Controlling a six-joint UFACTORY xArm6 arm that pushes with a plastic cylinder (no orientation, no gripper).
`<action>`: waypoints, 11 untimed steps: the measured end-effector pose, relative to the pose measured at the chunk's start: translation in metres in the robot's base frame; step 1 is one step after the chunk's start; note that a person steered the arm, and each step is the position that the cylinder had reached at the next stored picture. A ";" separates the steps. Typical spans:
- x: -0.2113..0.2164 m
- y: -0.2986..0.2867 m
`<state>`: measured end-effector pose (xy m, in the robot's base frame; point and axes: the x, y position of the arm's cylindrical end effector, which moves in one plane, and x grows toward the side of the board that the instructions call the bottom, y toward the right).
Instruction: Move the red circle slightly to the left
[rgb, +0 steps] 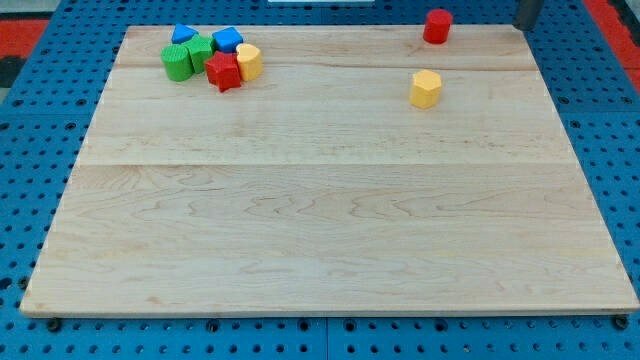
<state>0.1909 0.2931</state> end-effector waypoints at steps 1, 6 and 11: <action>0.001 -0.067; 0.001 -0.281; 0.000 -0.135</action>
